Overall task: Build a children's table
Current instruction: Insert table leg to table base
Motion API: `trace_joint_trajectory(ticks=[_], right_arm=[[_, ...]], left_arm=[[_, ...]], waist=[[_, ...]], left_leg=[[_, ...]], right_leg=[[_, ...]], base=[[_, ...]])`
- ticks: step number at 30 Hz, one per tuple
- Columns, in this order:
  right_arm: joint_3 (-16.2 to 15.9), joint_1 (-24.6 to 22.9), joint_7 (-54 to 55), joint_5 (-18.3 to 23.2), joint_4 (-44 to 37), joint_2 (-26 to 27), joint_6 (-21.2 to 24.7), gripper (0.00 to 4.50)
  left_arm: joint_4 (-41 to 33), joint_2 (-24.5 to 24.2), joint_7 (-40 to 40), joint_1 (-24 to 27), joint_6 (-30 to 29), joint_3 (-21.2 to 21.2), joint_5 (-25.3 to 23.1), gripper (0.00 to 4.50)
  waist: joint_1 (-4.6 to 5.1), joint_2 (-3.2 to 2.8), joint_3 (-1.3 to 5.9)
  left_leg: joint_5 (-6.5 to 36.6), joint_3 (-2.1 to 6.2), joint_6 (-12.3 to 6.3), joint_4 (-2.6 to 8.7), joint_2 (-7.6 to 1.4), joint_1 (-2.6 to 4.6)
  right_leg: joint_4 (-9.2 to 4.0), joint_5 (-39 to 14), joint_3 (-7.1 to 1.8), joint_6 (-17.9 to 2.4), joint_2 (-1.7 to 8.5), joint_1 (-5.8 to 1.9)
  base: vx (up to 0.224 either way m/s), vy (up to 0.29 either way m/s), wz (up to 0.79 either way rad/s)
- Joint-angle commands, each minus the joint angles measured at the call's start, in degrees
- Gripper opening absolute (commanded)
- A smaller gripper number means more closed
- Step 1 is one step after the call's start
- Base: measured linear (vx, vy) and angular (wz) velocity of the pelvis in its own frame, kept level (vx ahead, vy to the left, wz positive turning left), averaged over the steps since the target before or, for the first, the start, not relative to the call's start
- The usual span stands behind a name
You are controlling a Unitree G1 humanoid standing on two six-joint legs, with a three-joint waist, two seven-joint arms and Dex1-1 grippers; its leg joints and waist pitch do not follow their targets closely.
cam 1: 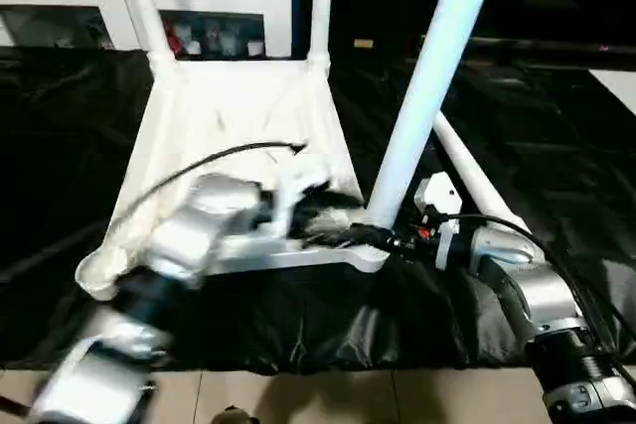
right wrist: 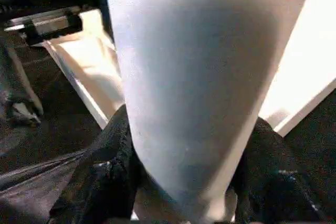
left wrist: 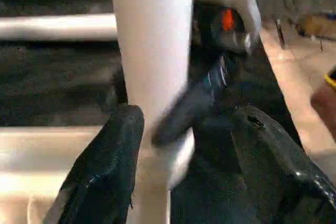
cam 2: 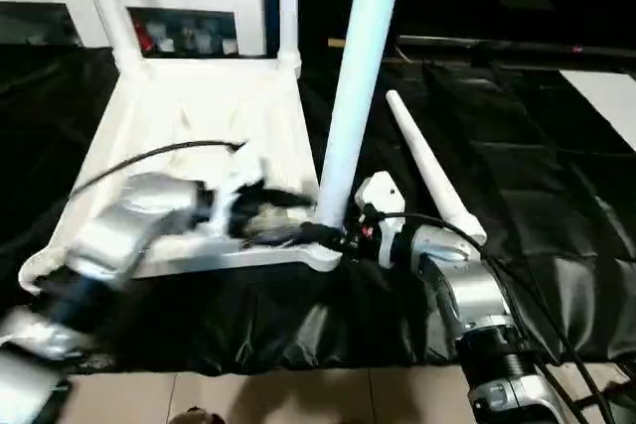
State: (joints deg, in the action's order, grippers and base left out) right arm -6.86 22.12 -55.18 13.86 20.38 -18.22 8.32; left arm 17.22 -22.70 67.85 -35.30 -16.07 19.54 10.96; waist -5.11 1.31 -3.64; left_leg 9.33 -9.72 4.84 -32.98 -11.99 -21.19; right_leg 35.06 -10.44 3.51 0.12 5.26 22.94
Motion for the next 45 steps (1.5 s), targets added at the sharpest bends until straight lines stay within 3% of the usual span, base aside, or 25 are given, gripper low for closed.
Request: trace_joint_trajectory(ticks=[1,5,10,18,19,39,45], right_arm=[[1.1,-0.2,1.1,0.6,0.7,0.1,0.9,2.01],[1.0,-0.3,1.2,0.5,0.6,0.1,0.9,2.01],[1.1,-0.4,1.3,0.5,0.4,0.2,1.0,2.01],[1.0,-0.8,1.3,0.6,0.0,0.2,1.0,2.01],[1.0,-0.8,1.2,0.6,0.1,0.2,0.9,2.01],[1.1,-0.3,1.0,0.6,0.7,0.0,0.6,2.01],[0.9,-0.1,-0.4,0.8,1.7,-0.5,0.4,2.01]], left_arm=[[1.3,-1.0,1.8,0.8,2.1,2.1,-2.3,2.98],[4.7,-1.4,1.4,1.1,5.0,3.2,-4.8,2.98],[11.3,0.1,-4.0,-0.2,7.8,3.5,-8.2,2.6],[13.7,-0.3,-2.7,-0.4,8.4,2.7,-8.6,2.03],[14.6,-0.4,-2.6,-0.7,9.1,2.6,-8.9,1.8],[17.3,-1.3,-0.8,-1.0,10.8,4.0,-11.9,0.07],[16.6,-2.0,1.2,-0.8,11.5,4.9,-12.7,0.0]], waist=[[-0.07,-0.74,3.8],[-0.12,-0.79,3.81],[-0.24,-0.76,3.9],[-0.35,-0.85,3.93],[-0.33,-0.77,3.92],[-0.41,-0.82,3.88],[-0.5,-0.72,3.87]], left_leg=[[18.8,0.06,0.66,4.39,-0.94,0.71],[19.0,0.02,0.98,4.37,-0.9,0.76],[19.2,0.03,1.11,4.26,-0.9,0.88],[18.6,0.05,0.77,4.25,-0.91,0.8],[18.6,0.05,0.78,4.25,-0.89,0.72],[19.2,0.11,0.96,4.33,-0.99,0.85],[18.9,0.11,0.77,4.31,-0.99,0.78]], right_leg=[[-4.8,-17.2,-2.0,-10.5,2.3,-2.32],[-4.81,-17.2,-2.07,-10.6,2.39,-2.37],[-4.84,-17.3,-2.07,-10.3,2.45,-2.32],[-4.81,-16.7,-2.05,-11.0,2.56,-2.39],[-4.77,-16.7,-2.05,-11.0,2.54,-2.45],[-4.82,-17.4,-2.07,-11.0,2.64,-2.3],[-4.85,-18.3,-2.06,-10.8,2.75,-2.38]], base=[[0.0,0.0,0.0],[0.0,0.0,0.0],[0.0,0.0,0.0],[0.0,0.0,0.0],[0.0,0.0,0.0],[0.0,0.0,0.0],[0.0,0.0,0.0]])
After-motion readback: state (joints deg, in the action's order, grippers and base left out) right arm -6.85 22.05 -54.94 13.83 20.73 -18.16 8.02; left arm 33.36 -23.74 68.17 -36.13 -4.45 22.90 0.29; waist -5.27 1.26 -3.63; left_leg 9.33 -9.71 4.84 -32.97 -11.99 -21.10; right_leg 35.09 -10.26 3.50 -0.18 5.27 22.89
